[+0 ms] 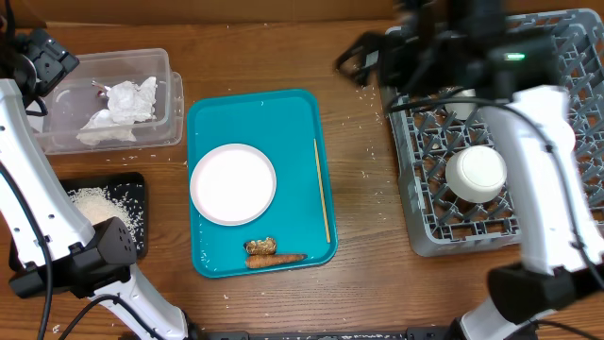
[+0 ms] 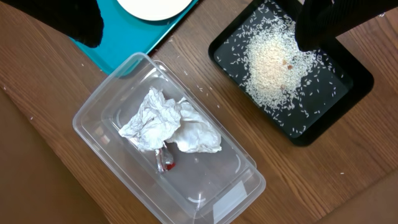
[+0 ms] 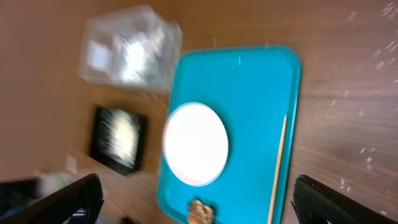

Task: Sort waste into correct bins and load items into the dishwasher
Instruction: 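Move the right gripper to the white plate and grasp its rim, then lift the plate and place it upright in the dish rack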

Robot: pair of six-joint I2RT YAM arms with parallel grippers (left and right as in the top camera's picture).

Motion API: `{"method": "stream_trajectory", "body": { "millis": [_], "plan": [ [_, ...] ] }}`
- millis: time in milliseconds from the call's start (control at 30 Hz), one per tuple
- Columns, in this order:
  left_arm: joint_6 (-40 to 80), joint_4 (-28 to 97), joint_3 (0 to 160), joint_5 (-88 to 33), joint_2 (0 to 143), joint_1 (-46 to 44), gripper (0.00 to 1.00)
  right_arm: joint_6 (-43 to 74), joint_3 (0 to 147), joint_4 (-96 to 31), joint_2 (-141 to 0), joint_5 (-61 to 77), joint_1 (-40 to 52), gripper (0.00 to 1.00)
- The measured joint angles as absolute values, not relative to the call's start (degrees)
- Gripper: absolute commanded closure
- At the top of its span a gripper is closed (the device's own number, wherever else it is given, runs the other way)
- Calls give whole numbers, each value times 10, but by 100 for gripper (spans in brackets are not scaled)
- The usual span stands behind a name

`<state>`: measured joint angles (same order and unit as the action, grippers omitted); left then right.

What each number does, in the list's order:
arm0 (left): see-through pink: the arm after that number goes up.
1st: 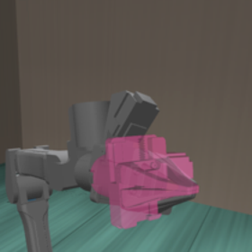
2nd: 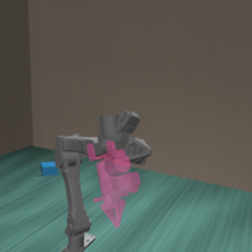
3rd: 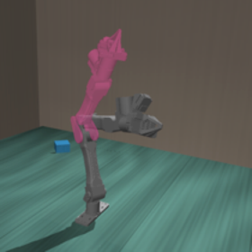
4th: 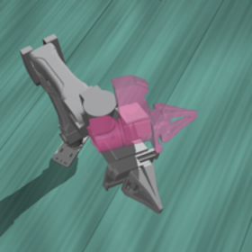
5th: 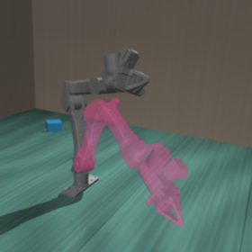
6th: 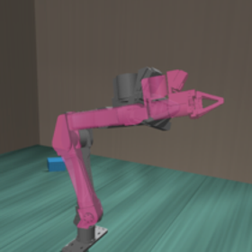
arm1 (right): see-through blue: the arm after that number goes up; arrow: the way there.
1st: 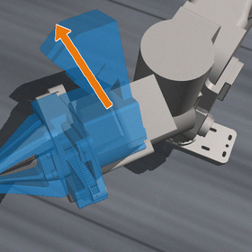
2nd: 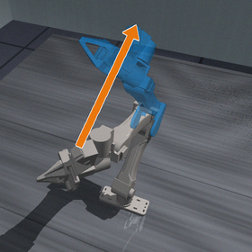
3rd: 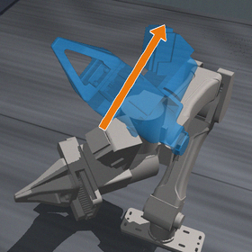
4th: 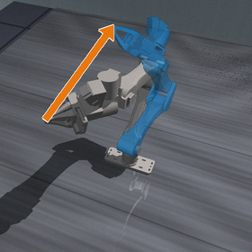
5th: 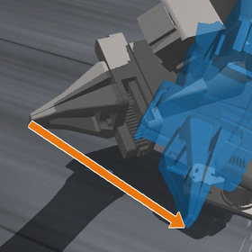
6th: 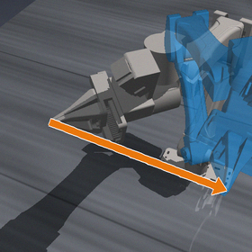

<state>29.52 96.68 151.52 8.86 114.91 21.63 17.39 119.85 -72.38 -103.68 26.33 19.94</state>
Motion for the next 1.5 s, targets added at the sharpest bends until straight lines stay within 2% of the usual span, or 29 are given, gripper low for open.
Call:
{"method": "stream_trajectory", "body": {
  "millis": [233,367,433,533,667,1100,1200,1333,1433,1500],
  "plan": [
    [295,967,1515,89,1149,216,0,209,1198,-742,-1190,109,365,0],
    [294,967,1515,89,1149,216,0,220,1197,-741,-1265,74,406,0],
    [294,967,1515,89,1149,216,0,222,1197,-736,-1293,66,418,1],
    [294,967,1515,89,1149,216,0,231,1197,-726,-1324,60,432,17],
    [294,967,1515,89,1149,216,0,252,1197,-705,-1340,55,440,29],
    [294,967,1515,88,1149,216,0,296,1197,-666,-1381,35,445,36],
    [294,967,1515,89,1149,216,0,302,1197,-667,-1390,31,446,51],
    [294,967,1515,88,1149,216,0,305,1197,-669,-1394,28,447,82],
    [294,967,1515,89,1149,216,0,306,1197,-672,-1395,27,447,96],
    [294,967,1515,89,1149,216,0,305,1197,-677,-1395,29,447,96]
  ]
}}
